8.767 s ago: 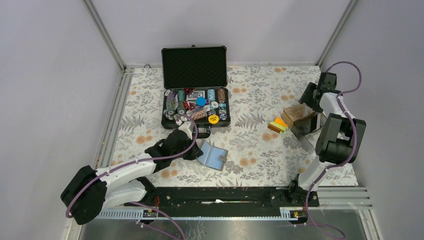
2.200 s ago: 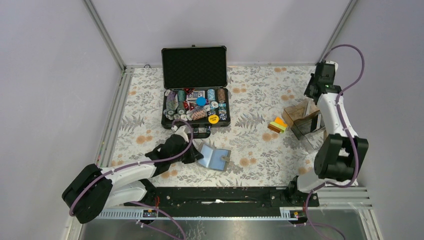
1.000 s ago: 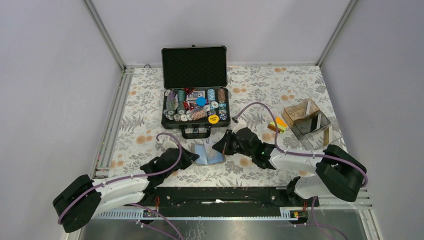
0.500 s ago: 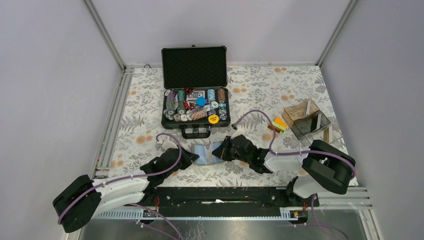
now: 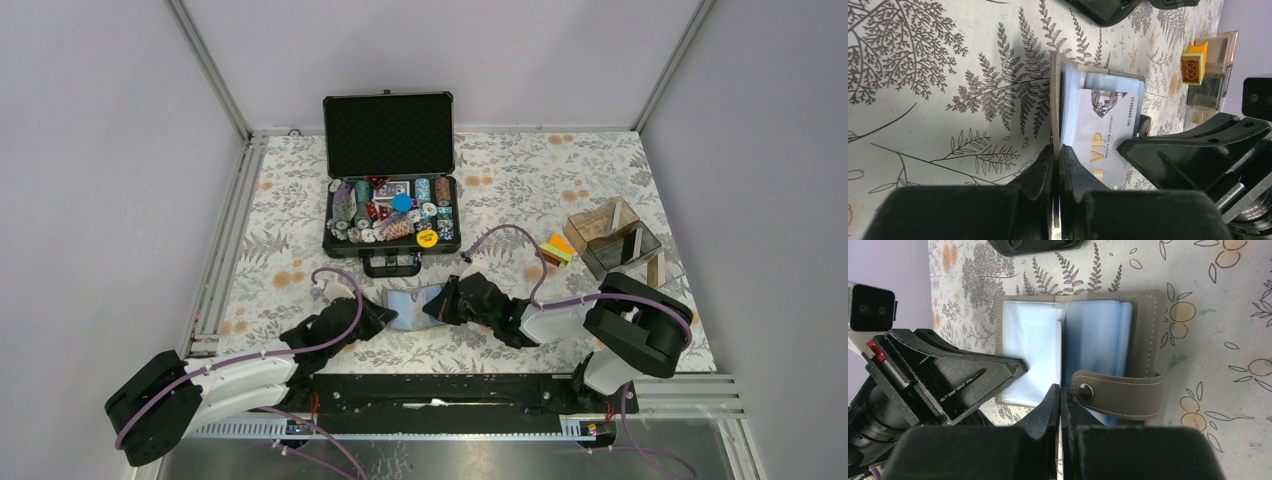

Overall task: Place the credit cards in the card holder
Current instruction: Insert the credit card into the card holder.

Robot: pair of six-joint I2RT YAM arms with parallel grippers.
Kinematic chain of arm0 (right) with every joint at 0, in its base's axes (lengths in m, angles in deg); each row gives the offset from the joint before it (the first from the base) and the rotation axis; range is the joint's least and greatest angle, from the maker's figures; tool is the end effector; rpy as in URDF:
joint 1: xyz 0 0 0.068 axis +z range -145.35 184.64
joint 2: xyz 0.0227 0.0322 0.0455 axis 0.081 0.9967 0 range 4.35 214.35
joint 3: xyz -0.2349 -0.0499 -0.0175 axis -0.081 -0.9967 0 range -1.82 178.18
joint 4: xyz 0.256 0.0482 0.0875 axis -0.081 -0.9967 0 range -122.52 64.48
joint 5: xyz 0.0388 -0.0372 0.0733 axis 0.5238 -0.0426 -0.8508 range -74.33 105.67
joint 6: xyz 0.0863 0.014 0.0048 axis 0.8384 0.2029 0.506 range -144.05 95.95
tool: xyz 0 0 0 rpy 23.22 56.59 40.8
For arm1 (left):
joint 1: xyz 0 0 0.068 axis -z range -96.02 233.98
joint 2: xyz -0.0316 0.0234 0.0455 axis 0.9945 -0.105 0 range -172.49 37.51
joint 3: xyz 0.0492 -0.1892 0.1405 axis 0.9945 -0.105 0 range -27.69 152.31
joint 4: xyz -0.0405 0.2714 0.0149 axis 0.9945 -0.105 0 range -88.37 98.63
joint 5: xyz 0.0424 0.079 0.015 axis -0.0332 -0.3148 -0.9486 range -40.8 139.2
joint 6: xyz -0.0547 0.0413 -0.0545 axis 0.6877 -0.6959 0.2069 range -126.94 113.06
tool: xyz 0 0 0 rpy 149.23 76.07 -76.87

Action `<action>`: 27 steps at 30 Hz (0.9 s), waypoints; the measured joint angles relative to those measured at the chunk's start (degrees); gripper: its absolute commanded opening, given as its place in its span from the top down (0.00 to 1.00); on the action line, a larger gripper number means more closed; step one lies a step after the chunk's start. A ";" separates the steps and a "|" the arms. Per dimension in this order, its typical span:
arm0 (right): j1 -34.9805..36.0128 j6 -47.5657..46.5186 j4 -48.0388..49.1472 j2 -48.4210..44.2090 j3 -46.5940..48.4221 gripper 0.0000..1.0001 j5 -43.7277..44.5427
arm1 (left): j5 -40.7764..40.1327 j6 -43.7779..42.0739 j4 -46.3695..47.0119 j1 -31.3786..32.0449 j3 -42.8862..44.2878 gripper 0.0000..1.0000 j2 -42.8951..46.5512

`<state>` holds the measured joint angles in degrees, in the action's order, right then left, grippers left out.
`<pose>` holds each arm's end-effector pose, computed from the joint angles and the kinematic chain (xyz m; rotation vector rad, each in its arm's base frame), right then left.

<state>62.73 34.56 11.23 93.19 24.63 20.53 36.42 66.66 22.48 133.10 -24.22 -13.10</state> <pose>0.1774 0.2724 0.0768 0.0699 2.2333 1.1469 0.1563 -0.1544 0.0604 -0.6255 2.2256 -0.9692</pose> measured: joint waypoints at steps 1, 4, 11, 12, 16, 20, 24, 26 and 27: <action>0.07 0.24 0.44 0.39 0.00 1.00 -0.02 | 0.00 0.00 0.02 0.00 -0.11 1.00 0.00; 0.09 0.72 1.40 1.49 0.00 1.00 -0.04 | 0.00 0.02 -0.04 -0.02 -0.33 1.00 0.00; 0.11 1.29 3.52 3.15 0.00 1.00 0.09 | -0.28 0.02 -0.13 -0.02 -0.81 1.00 0.44; 0.11 1.29 3.67 3.32 0.00 1.00 0.13 | -0.37 0.04 -0.15 -0.02 -0.94 0.99 0.52; 0.11 1.31 4.83 4.37 0.00 1.00 0.26 | -0.39 -0.02 -0.26 -0.02 -1.01 0.92 0.61; 0.11 1.55 6.05 5.60 0.00 1.00 0.63 | -0.55 -0.37 -0.44 -0.02 -1.01 0.89 0.46; 0.11 1.88 6.51 6.08 0.00 1.00 1.07 | -0.61 -1.20 -0.44 -0.04 -0.90 0.85 -0.35; 0.17 2.01 6.58 6.16 0.00 1.00 1.29 | -0.59 -1.64 -0.42 -0.04 -0.74 0.85 -0.85; 0.24 2.16 6.69 6.27 0.00 1.00 1.49 | -0.59 -1.84 -0.46 -0.04 -0.57 0.86 -1.03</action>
<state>62.97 36.73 17.92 99.47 24.63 22.02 35.83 64.82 22.02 133.06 -24.79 -14.13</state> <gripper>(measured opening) 0.017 0.152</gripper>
